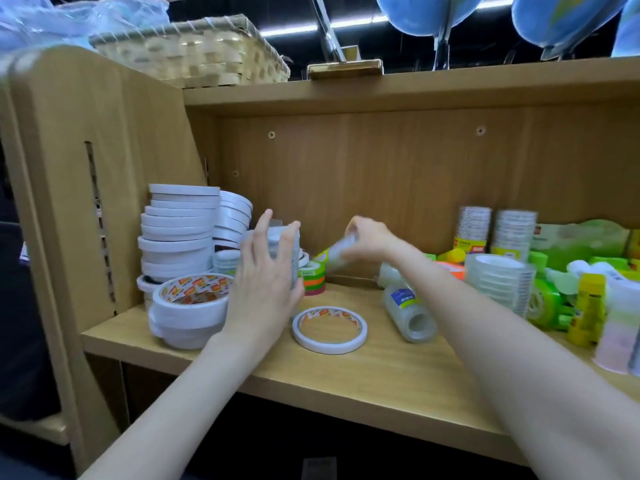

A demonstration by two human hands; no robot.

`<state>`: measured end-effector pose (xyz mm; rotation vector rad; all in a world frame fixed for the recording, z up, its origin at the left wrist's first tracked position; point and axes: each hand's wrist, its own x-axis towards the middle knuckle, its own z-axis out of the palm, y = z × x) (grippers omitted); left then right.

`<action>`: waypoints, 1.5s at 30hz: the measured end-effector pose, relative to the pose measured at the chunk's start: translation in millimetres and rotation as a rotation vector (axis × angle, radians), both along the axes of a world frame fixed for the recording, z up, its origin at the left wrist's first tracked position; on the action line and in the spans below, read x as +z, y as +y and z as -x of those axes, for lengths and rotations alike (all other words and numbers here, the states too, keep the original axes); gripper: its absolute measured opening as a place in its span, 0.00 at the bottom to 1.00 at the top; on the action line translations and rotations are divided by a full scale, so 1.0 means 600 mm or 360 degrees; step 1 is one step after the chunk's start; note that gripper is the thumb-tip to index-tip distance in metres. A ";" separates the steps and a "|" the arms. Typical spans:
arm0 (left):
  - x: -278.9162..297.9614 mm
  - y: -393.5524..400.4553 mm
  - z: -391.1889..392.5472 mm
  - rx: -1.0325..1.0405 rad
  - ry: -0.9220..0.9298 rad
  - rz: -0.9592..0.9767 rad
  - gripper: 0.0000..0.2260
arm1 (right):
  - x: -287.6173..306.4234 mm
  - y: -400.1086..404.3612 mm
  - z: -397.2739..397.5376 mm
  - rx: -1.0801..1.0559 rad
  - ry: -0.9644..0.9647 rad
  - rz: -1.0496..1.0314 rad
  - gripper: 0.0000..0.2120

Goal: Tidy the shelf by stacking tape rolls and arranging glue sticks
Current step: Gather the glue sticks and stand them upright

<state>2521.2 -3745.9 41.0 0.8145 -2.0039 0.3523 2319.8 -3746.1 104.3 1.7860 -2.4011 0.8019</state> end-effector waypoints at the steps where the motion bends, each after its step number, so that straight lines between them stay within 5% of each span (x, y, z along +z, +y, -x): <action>1: 0.002 -0.001 0.000 -0.0004 -0.0009 -0.0006 0.33 | 0.016 0.003 0.007 0.0001 -0.0231 0.0227 0.23; 3: 0.013 -0.002 -0.005 -0.0010 -0.0051 -0.0118 0.30 | 0.039 0.005 0.017 0.0012 -0.0539 0.0489 0.28; 5: 0.029 -0.006 -0.013 -0.0023 -0.0132 -0.0264 0.29 | 0.049 0.004 0.021 0.0025 -0.0535 0.0487 0.32; 9: 0.054 -0.011 -0.027 -0.0139 -0.0171 -0.0450 0.28 | 0.051 0.006 0.017 -0.0084 -0.0160 0.0316 0.33; 12: 0.053 -0.011 -0.035 -0.0179 -0.0108 -0.0483 0.27 | 0.044 0.009 0.004 -0.0271 0.0414 0.0024 0.24; 16: 0.046 -0.015 -0.049 -0.0117 -0.0022 -0.0450 0.27 | 0.027 0.002 -0.028 -0.0026 0.0871 0.0284 0.17; 19: 0.044 -0.014 -0.050 -0.0028 -0.0029 -0.0425 0.27 | 0.004 -0.019 -0.061 0.0501 0.0533 0.0115 0.21; 24: 0.043 -0.011 -0.047 -0.0002 -0.0012 -0.0488 0.26 | -0.014 -0.048 -0.076 0.0652 -0.0042 0.0003 0.49; 26: 0.046 -0.015 -0.048 -0.0003 -0.0001 -0.0538 0.26 | -0.012 -0.062 -0.076 0.0705 0.0036 -0.0010 0.45; 30: 0.050 -0.020 -0.048 -0.0004 -0.0007 -0.0566 0.26 | -0.003 -0.074 -0.075 0.0696 0.0154 -0.0091 0.22; 39: 0.038 -0.022 -0.045 -0.0083 0.0032 -0.0569 0.26 | 0.040 -0.073 -0.087 0.0673 0.0104 -0.0272 0.05; 42: 0.038 -0.021 -0.046 -0.0088 0.0028 -0.0580 0.26 | 0.052 -0.053 -0.089 0.0467 0.0138 -0.0038 0.21; 45: 0.040 -0.021 -0.045 -0.0103 0.0040 -0.0578 0.25 | 0.050 -0.020 -0.090 0.0244 0.0280 -0.0189 0.23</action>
